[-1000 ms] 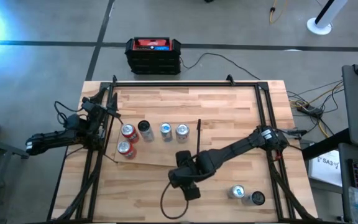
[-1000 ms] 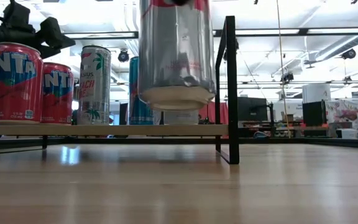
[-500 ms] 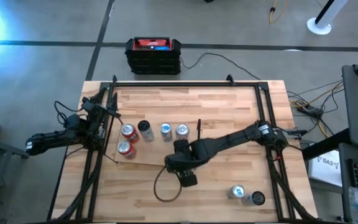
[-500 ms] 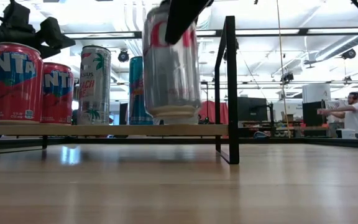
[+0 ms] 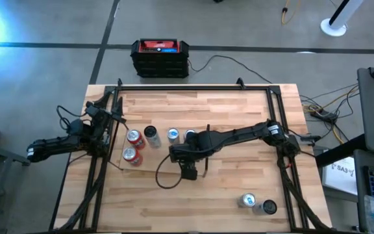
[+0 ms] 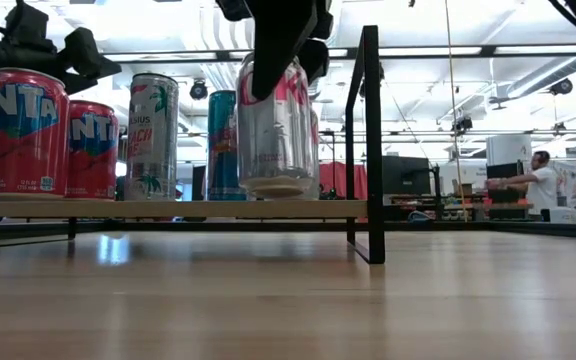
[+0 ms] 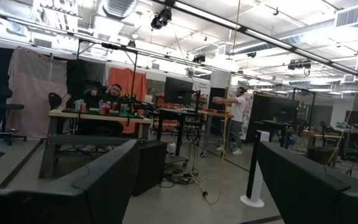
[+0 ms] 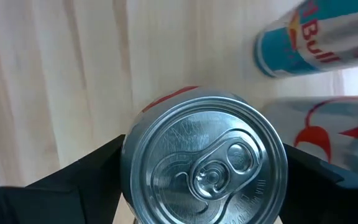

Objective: Place canned beverage on shelf
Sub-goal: Put the silver soda can on the shelf aligned with the other silver soda can

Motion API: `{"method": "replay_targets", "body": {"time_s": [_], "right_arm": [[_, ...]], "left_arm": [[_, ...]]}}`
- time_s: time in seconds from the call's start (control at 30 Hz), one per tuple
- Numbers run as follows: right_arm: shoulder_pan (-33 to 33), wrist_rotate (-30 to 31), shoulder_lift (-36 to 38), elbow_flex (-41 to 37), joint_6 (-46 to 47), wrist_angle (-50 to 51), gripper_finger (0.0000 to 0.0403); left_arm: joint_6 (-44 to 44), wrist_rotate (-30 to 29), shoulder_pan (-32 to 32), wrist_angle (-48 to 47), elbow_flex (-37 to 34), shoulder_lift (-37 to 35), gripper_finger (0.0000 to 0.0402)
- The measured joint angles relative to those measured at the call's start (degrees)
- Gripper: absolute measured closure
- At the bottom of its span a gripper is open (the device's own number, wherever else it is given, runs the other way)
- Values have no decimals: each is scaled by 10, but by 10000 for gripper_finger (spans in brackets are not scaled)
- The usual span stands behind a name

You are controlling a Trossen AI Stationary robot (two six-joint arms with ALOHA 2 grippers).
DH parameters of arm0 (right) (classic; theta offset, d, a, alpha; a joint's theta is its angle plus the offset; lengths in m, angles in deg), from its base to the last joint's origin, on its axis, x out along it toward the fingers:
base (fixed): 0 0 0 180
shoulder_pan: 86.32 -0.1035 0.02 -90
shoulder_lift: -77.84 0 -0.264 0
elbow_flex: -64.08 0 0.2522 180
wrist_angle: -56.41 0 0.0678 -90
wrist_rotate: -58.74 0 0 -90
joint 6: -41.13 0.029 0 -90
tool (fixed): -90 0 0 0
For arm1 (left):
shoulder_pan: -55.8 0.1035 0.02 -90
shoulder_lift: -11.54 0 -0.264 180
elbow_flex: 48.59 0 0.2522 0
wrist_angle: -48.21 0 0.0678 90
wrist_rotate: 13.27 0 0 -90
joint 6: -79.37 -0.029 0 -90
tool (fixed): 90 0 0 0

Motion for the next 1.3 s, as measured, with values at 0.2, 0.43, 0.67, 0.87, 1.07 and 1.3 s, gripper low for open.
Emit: {"method": "replay_targets", "body": {"time_s": [0.2, 0.43, 0.67, 0.87, 1.07, 1.3], "right_arm": [[-2, 4, 0, 0, 30, 11, 92], [-2, 18, 0, 0, 61, 26, 92], [-10, 56, 0, 0, 89, 27, 79], [-18, 69, 2, 0, 104, 32, 60], [-23, 73, 3, 0, 121, 35, 59], [-28, 79, 3, 0, 121, 36, 58]], "left_arm": [[0, 0, 0, 0, 0, 0, 91], [0, 0, 0, 0, 0, 0, 91], [0, 0, 0, 0, 0, 0, 91], [0, 0, 0, 0, 0, 0, 91], [0, 0, 0, 0, 0, 0, 91], [0, 0, 0, 0, 0, 0, 91]]}}
